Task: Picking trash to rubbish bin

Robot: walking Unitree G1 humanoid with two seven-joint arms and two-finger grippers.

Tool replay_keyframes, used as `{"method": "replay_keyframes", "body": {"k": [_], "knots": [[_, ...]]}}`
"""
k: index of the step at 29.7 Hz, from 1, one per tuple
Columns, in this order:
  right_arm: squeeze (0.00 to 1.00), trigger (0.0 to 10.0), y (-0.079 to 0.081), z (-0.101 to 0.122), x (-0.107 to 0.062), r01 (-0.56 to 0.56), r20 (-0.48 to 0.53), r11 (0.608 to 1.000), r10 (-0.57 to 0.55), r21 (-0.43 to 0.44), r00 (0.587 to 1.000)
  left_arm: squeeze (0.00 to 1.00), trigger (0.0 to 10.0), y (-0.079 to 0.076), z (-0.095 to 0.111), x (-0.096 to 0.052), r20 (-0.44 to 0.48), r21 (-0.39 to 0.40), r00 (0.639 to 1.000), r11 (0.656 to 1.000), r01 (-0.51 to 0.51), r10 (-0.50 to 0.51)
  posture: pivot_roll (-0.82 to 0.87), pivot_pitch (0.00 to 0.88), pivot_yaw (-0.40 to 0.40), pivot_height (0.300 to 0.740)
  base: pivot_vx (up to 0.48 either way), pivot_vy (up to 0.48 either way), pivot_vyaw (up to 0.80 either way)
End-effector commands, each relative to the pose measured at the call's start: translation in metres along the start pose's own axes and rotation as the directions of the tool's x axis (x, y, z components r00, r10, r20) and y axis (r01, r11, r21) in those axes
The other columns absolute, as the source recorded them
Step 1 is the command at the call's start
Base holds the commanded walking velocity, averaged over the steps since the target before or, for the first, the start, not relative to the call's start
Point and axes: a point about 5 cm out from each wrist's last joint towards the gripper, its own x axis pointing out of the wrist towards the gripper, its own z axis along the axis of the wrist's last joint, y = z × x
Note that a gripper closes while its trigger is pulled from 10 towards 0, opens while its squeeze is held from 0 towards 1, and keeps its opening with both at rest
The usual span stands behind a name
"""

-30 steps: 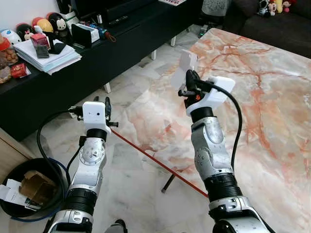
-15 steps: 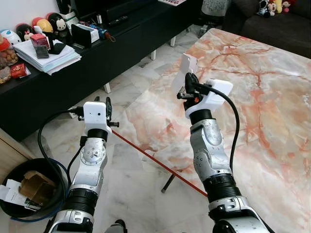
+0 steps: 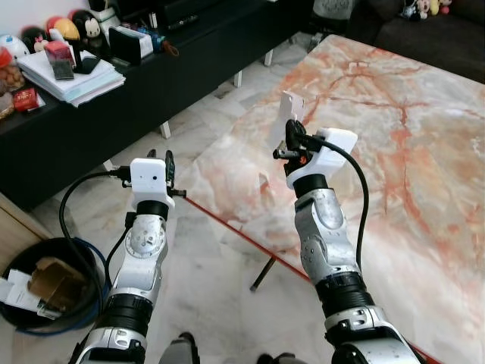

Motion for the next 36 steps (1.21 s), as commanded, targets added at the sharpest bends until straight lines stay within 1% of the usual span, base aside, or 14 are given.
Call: {"method": "replay_keyframes", "body": {"k": [1, 21, 28, 30, 31, 32, 34, 35, 36], "knots": [[0.00, 10.0, 0.008, -0.001, 0.001, -0.014, 0.002, 1.000, 0.014, 0.013, 1.000, 0.00, 10.0, -0.003, 0.000, -0.001, 0.005, 0.000, 1.000, 1.000, 0.013, -0.013, 0.11, 0.127, -0.050, 0.740, -0.270, 0.000, 0.00], [0.00, 10.0, 0.008, -0.005, 0.000, -0.020, -0.021, 1.000, 0.021, 0.019, 1.000, 0.00, 10.0, -0.003, -0.001, -0.001, -0.001, 0.000, 1.000, 1.000, 0.014, -0.014, 0.11, 0.140, -0.058, 0.740, -0.259, 0.000, 0.00], [0.00, 10.0, 0.007, -0.011, -0.002, -0.023, -0.054, 1.000, 0.024, 0.009, 0.998, 0.00, 10.0, 0.001, -0.005, -0.003, -0.017, -0.004, 1.000, 1.000, -0.001, 0.001, 0.10, 0.150, -0.065, 0.740, 0.000, 0.000, 0.00], [0.00, 10.0, 0.006, -0.015, -0.004, -0.030, -0.075, 0.999, 0.031, 0.013, 0.997, 0.00, 10.0, 0.003, -0.008, -0.004, -0.030, -0.005, 1.000, 1.000, -0.007, 0.007, 0.10, 0.152, -0.065, 0.740, 0.000, 0.000, 0.00], [0.00, 10.0, 0.004, -0.018, -0.005, -0.029, -0.089, 1.000, 0.030, 0.009, 0.996, 0.00, 10.0, 0.005, -0.011, -0.005, -0.051, -0.014, 0.999, 1.000, -0.017, 0.016, 0.10, 0.154, -0.067, 0.740, 0.000, 0.000, 0.00], [0.00, 10.0, 0.002, -0.023, -0.007, -0.029, -0.112, 1.000, 0.029, 0.006, 0.993, 0.00, 10.0, 0.008, -0.016, -0.007, -0.080, -0.029, 0.996, 0.999, -0.032, 0.030, 0.10, 0.156, -0.068, 0.740, 0.000, 0.000, 0.00], [0.00, 10.0, 0.000, -0.033, -0.011, -0.041, -0.164, 0.999, 0.041, 0.004, 0.986, 0.00, 10.0, 0.010, -0.023, -0.010, -0.105, -0.023, 0.994, 0.999, -0.031, 0.028, 0.10, 0.158, -0.069, 0.740, 0.000, 0.000, 0.00], [0.00, 10.0, -0.003, -0.037, -0.014, -0.043, -0.186, 0.999, 0.041, -0.010, 0.982, 0.00, 10.0, 0.011, -0.028, -0.013, -0.129, -0.031, 0.991, 0.999, -0.027, 0.023, 0.10, 0.161, -0.069, 0.740, 0.000, 0.000, 0.00], [0.00, 10.0, -0.009, -0.048, -0.019, -0.036, -0.235, 0.999, 0.031, -0.020, 0.971, 0.00, 10.0, 0.015, -0.038, -0.019, -0.178, -0.045, 0.984, 0.998, -0.034, 0.025, 0.10, 0.162, -0.071, 0.740, 0.000, 0.000, 0.00]]}}
